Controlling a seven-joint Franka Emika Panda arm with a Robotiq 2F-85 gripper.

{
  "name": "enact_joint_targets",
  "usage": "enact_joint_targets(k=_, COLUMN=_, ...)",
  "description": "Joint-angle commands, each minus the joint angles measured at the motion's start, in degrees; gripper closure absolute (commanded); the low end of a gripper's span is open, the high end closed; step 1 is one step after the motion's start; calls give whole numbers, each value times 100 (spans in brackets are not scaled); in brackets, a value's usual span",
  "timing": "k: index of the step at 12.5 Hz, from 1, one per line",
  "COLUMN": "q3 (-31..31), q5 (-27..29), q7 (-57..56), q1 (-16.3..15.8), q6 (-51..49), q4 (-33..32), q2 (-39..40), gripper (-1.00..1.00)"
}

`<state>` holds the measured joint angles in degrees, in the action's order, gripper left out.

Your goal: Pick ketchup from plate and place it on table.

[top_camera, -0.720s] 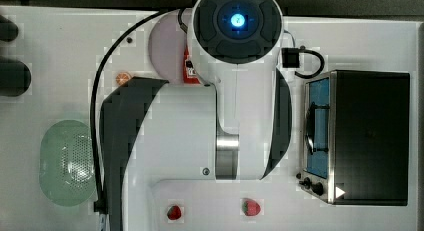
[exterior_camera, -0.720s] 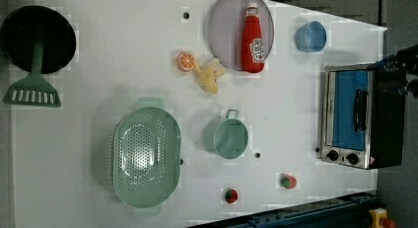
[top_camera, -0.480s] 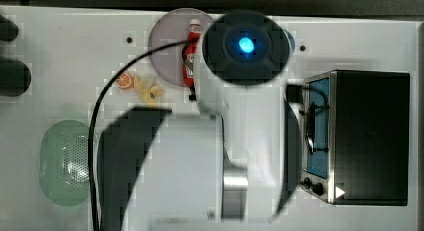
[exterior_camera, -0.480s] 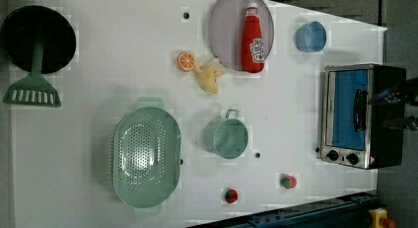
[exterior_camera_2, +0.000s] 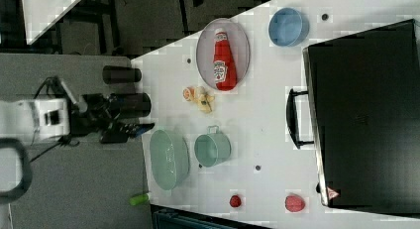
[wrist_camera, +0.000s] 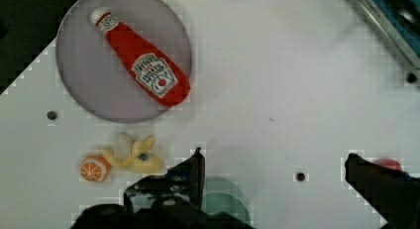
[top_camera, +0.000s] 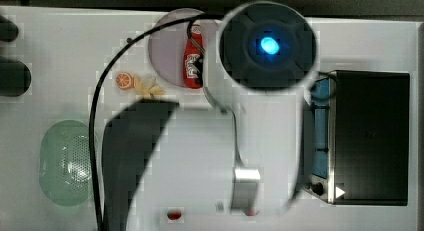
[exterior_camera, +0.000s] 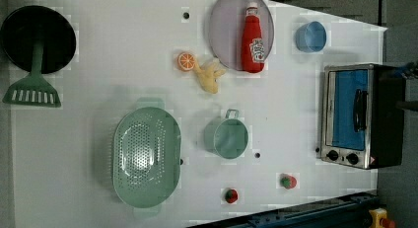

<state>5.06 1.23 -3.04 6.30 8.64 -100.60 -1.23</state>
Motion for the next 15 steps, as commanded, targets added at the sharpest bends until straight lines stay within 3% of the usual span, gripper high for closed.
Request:
enact_joint_targets(k=1, q3=201, q5=23, q7=-379, q1=-37, q6=337, q4=-178, q2=783, gripper=-100)
enact_joint_targets(k=10, q3=358, q5=-263, q7=-3239, q1=-161, q6=2487, q4=70, q2=2738, gripper=-100)
enact_joint_targets(k=15, q3=355, q5=-630, q7=-3561, q1=-279, q6=3110, q4=517, q2=3702, gripper=-100)
